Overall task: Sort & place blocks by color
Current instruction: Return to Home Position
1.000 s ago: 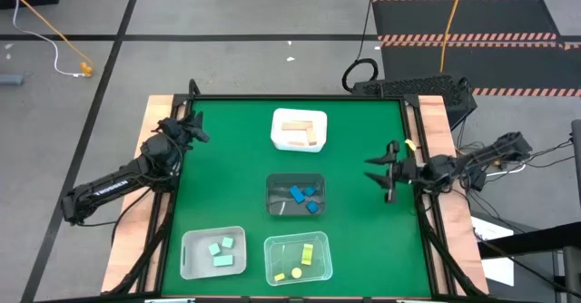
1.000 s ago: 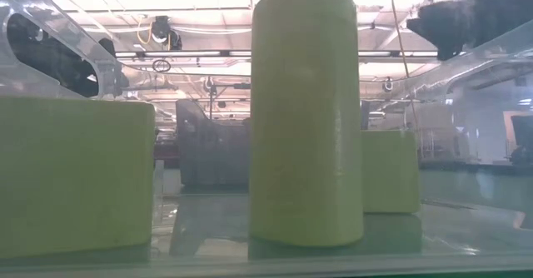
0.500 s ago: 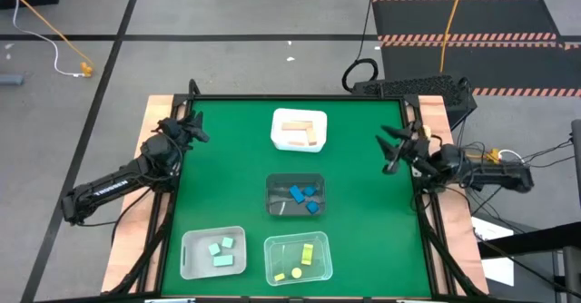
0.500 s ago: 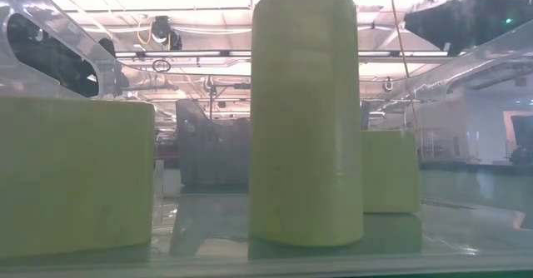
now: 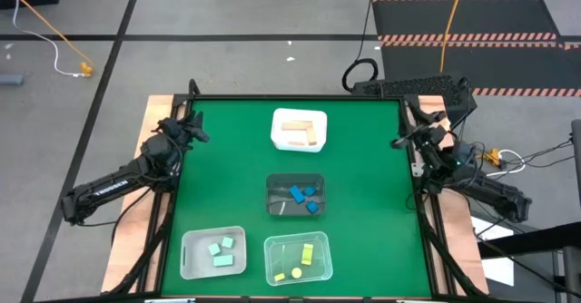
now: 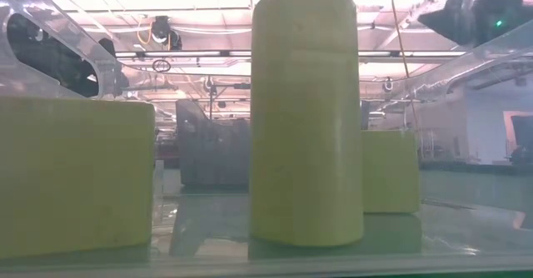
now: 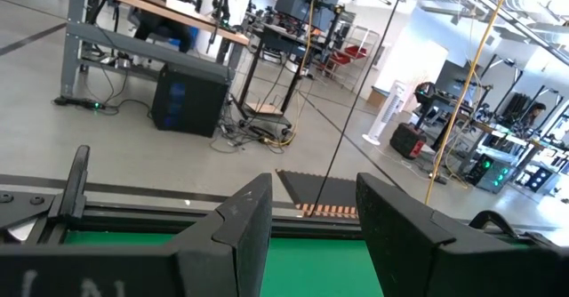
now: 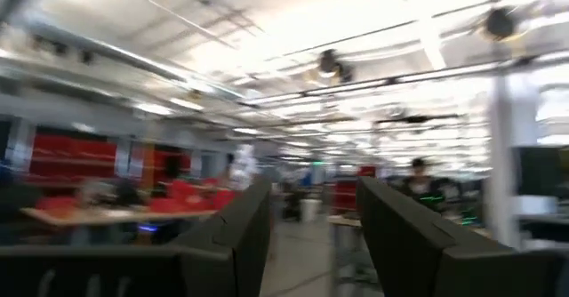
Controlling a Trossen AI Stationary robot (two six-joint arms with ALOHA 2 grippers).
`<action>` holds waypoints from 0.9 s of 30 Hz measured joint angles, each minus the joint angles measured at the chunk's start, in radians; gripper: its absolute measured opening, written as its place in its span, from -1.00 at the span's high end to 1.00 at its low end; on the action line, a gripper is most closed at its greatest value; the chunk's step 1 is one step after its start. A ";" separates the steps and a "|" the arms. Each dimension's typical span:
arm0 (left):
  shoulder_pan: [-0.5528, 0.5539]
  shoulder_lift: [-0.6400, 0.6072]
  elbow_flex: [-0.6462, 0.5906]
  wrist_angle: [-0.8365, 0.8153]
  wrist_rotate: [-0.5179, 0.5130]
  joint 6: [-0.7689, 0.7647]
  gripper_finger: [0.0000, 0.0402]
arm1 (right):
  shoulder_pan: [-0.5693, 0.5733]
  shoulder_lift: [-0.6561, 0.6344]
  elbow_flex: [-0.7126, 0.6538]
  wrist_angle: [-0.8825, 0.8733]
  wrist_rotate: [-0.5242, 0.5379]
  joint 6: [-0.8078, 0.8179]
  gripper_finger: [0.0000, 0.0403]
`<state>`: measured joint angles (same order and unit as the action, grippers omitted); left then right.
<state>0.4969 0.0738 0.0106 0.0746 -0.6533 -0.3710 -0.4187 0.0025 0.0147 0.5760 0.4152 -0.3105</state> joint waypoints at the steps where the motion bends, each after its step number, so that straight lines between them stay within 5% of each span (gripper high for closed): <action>1: 0.000 0.000 0.000 0.000 0.000 0.000 0.19 | -0.028 0.000 0.000 0.000 0.000 -0.019 0.22; 7: 0.000 0.000 0.000 0.000 0.000 0.000 0.19 | -0.182 0.001 0.000 0.004 0.009 -0.052 0.22; 27: 0.000 0.000 0.000 0.000 0.000 0.000 0.19 | -0.137 0.000 0.000 0.004 -0.025 -0.094 0.22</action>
<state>0.4969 0.0738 0.0107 0.0743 -0.6533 -0.3710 -0.5552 0.0029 0.0147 0.5796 0.3904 -0.4049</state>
